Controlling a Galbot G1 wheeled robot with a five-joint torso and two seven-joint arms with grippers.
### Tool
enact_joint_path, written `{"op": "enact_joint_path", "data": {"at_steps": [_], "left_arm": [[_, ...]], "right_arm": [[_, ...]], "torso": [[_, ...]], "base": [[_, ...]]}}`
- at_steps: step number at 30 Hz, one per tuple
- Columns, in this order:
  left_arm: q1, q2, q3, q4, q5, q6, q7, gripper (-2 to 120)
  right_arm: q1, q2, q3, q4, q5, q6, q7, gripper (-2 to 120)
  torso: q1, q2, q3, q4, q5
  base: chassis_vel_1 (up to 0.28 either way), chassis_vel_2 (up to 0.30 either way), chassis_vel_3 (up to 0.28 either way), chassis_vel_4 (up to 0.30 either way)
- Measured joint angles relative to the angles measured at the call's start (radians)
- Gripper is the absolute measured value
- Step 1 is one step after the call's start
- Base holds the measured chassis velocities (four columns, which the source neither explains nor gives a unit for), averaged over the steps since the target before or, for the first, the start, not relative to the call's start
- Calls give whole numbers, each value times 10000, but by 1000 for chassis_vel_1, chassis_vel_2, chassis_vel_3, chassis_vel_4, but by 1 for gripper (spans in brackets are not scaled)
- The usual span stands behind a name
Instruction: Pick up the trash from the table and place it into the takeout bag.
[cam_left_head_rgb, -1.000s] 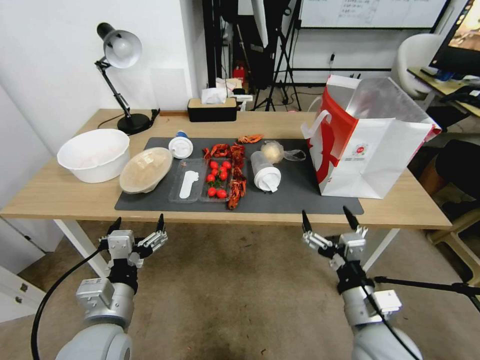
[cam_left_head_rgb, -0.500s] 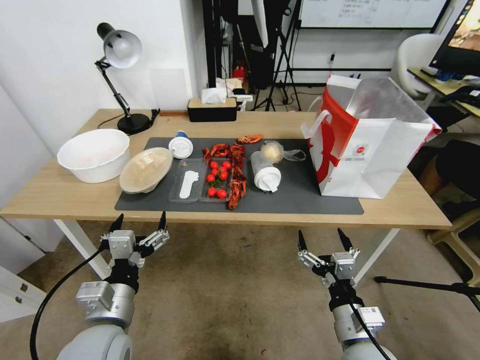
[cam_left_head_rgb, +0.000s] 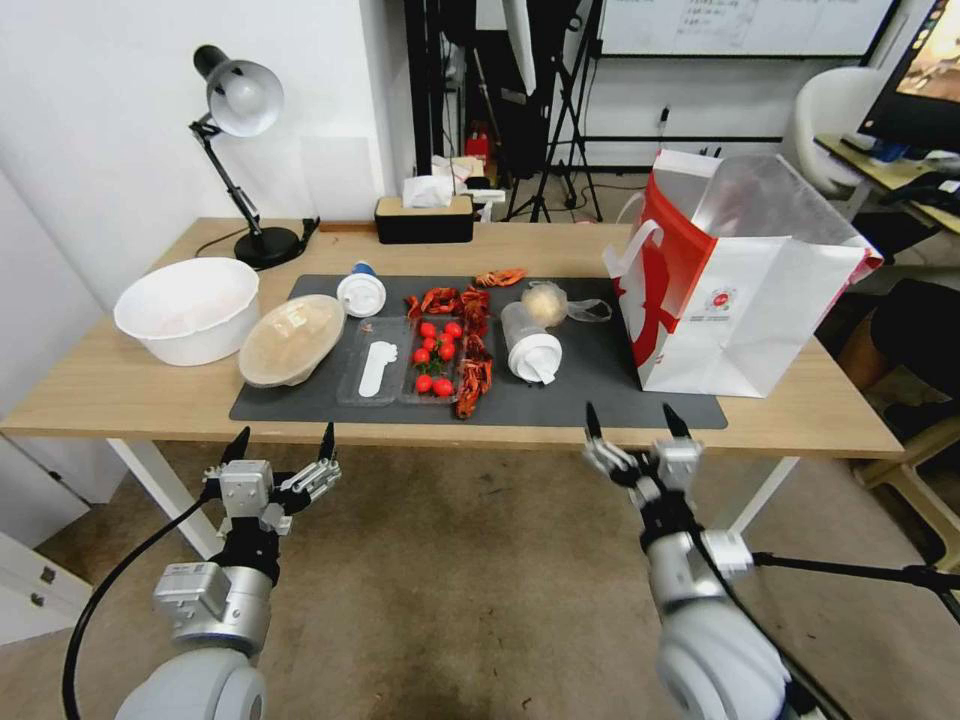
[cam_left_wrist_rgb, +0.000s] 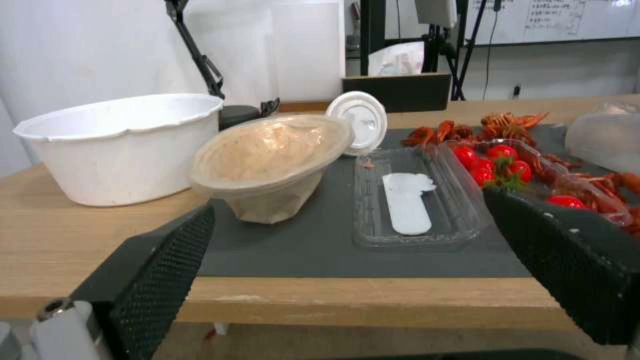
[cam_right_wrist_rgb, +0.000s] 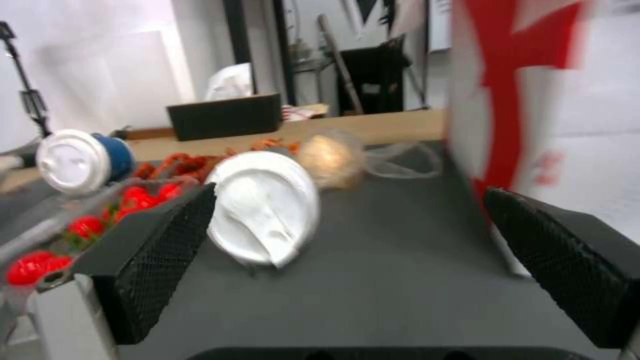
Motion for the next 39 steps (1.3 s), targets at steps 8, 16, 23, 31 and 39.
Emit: {"op": "enact_joint_path", "data": {"at_steps": [8, 16, 23, 31, 39], "left_arm": [[48, -67, -77, 27, 33, -68, 15, 100], [86, -134, -129, 106, 62, -211, 20, 100], [91, -159, -143, 119, 70, -265, 30, 100], [87, -158, -164, 157, 73, -334, 34, 100], [76, -152, -163, 208, 75, -372, 39, 100]], "right_arm": [[2257, -201, -1021, -1243, 1407, -604, -160, 100], [3751, -70, -1848, -2438, 2106, -822, -248, 100], [4412, 156, -2174, -3005, 2339, -966, -209, 100], [4612, 356, -2354, -3285, 2405, -1328, 92, 100], [4691, 506, -2428, -3446, 2400, -1483, 279, 93]], "torso": [[1, 0, 1, 1, 1], [2, 0, 0, 0, 2], [2, 0, -1, -1, 0], [1, 0, -1, -1, 1], [0, 0, -2, -1, 1]], "base": [[0, 0, 0, 0], [0, 0, 0, 0], [0, 0, 0, 0], [0, 0, 0, 0], [0, 0, 0, 0]]}}
